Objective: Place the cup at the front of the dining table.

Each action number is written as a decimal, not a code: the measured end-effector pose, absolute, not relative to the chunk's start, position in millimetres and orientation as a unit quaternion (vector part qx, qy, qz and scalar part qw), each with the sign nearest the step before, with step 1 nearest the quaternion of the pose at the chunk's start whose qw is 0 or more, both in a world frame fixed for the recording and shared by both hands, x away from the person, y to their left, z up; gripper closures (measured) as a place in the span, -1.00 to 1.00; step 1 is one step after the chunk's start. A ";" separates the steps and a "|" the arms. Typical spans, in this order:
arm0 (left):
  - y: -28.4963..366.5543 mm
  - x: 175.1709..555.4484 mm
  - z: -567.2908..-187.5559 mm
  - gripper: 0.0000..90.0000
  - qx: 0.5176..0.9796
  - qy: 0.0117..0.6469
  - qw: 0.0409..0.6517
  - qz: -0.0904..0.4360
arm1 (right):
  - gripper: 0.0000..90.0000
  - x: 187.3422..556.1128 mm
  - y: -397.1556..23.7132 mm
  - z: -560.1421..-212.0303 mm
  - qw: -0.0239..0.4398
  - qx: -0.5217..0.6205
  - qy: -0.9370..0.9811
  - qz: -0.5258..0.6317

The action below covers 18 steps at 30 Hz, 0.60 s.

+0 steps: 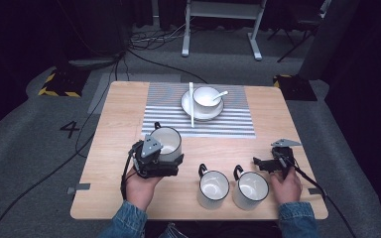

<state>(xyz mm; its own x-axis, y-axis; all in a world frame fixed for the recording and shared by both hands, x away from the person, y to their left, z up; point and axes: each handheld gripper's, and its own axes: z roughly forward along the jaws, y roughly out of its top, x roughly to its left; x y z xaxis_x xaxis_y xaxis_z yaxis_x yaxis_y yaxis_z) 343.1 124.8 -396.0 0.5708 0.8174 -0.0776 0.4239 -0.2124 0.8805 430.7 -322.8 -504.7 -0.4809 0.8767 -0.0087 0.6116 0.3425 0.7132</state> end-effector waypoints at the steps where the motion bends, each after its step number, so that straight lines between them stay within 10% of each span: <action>1: 126.5 347.3 -393.1 -0.91 0.749 0.413 0.471 0.216 | -0.99 430.7 -322.7 -504.8 0.201 0.469 0.794 0.331; 18: 140.9 403.5 -370.7 -0.91 0.702 0.445 0.498 0.247 | -0.99 431.0 -322.9 -504.8 0.201 0.467 0.795 0.331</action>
